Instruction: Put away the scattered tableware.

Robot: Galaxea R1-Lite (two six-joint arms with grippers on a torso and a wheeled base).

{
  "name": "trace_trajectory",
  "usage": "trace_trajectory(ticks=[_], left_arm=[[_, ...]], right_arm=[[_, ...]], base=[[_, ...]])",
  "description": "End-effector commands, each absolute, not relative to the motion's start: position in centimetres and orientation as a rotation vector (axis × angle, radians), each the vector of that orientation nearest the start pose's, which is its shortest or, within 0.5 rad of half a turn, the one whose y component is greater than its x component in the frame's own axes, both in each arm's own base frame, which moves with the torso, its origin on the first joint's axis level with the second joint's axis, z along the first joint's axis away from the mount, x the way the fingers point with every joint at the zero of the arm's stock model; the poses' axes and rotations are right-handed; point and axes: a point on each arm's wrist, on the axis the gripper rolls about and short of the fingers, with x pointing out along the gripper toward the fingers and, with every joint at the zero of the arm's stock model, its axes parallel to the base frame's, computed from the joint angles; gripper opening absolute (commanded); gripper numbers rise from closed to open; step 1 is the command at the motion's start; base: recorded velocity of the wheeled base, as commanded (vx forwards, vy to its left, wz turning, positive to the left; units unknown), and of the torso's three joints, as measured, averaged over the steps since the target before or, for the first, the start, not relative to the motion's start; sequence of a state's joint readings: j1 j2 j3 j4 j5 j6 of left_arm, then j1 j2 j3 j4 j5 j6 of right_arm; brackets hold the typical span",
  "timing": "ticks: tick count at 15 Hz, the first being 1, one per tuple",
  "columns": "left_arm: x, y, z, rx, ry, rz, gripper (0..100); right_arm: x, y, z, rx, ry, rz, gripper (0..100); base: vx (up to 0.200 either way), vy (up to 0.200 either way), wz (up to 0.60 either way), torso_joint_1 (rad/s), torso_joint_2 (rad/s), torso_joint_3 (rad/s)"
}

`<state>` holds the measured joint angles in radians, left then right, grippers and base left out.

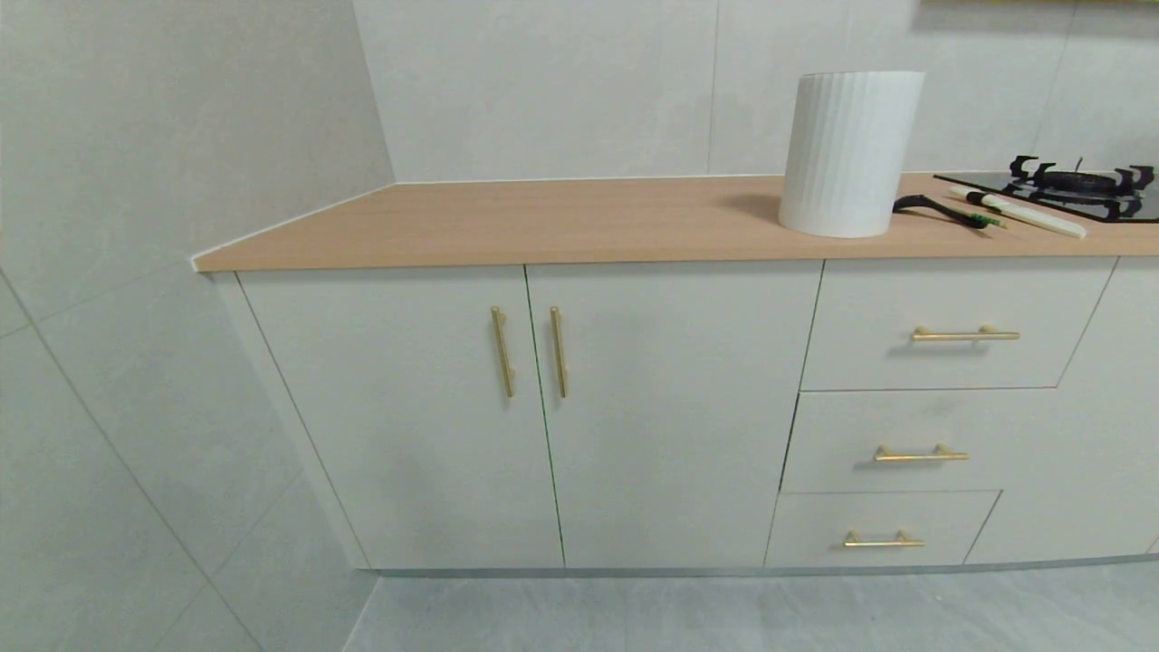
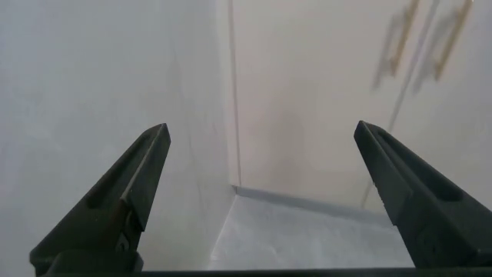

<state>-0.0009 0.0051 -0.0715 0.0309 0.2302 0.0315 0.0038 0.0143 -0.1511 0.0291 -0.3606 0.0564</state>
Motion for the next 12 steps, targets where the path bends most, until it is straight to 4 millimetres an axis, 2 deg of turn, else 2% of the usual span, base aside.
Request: trace_trajectory(ticks=[1, 4, 7, 12], left_arm=[[-2.3, 0.3, 7.9, 0.017, -0.037, 0.154, 100], [-2.3, 0.1, 7.6, 0.000, -0.003, 0.040, 100], [-2.3, 0.1, 7.6, 0.001, -0.003, 0.026, 100], [-2.3, 0.1, 7.5, 0.005, 0.000, 0.026, 100]], right_arm=[[-2.4, -0.5, 8.7, -0.002, -0.113, -0.234, 100], [-2.3, -0.2, 8.1, -0.040, -0.047, -0.107, 100], [-2.3, 0.0, 7.5, -0.028, 0.009, -0.003, 100], [-2.3, 0.0, 7.6, -0.026, 0.001, 0.006, 100]], base=[[0.000, 0.000, 0.00, 0.000, 0.00, 0.000], [0.000, 0.000, 0.00, 0.000, 0.00, 0.000], [0.000, 0.000, 0.00, 0.000, 0.00, 0.000], [0.000, 0.000, 0.00, 0.000, 0.00, 0.000]])
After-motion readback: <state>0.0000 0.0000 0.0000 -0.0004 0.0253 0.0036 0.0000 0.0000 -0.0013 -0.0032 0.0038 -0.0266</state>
